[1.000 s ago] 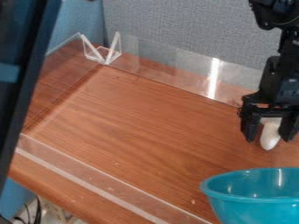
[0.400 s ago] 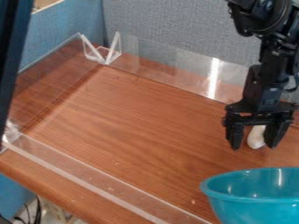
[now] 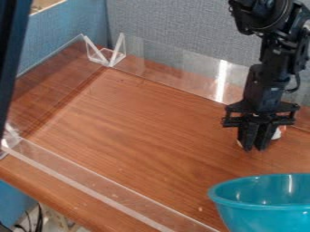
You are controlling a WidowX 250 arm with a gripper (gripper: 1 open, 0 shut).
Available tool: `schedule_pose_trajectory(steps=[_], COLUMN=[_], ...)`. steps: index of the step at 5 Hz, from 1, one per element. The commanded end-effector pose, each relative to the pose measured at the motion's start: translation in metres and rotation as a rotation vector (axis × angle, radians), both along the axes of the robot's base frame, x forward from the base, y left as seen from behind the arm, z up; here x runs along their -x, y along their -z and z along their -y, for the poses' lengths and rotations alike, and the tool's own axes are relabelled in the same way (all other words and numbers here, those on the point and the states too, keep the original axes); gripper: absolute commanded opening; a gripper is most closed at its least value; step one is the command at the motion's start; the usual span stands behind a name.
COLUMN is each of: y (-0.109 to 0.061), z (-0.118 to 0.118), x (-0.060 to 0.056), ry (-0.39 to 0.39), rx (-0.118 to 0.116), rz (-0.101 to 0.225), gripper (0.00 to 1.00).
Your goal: Put the mushroom in the blue bowl
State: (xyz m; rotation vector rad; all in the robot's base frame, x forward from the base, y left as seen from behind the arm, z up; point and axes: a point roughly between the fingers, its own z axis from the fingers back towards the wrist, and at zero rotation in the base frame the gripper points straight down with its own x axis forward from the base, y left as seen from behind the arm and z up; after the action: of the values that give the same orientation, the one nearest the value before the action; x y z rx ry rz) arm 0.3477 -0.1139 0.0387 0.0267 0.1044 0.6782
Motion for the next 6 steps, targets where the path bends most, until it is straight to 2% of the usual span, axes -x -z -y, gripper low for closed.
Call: schedule_pose_trajectory(steps=[1,3,4,5,6], y=[-0.050,-0.084,-0.114,-0.160,-0.160], z=[-0.008,-0.014,-0.015,-0.012,-0.009], x=[-0.013,-0.013,-0.011,0.002,0.024], ry=[0.008,0.065,0.102,0.250,0.392], rx=[0.027,0.030,0.045,0.089,0.113], rz=[0.111,0.135,0.170,0.237,0.261], gripper=[0.00,0.00,0.00,0.00,0.00])
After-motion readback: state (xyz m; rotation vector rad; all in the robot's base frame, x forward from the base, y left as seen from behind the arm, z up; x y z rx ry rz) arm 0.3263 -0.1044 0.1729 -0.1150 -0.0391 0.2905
